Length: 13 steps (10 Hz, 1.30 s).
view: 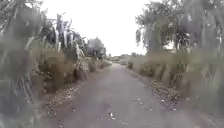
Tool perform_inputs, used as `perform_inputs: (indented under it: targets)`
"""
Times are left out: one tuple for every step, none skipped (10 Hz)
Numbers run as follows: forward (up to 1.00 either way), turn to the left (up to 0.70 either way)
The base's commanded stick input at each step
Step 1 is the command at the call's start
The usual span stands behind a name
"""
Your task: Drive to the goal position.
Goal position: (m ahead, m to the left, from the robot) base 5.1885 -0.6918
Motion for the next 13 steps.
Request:
perform_inputs:
  targets:
    - [1.0,0.0]
    - [1.0,0.0]
    - [1.0,0.0]
    - [1.0,0.0]
    - [1.0,0.0]
    - [1.0,0.0]
    - [1.0,0.0]
    - [1.0,0.0]
    - [1.0,0.0]
    - [1.0,0.0]
    - [1.0,0.0]
    - [1.0,0.0]
    - [1.0,0.0]
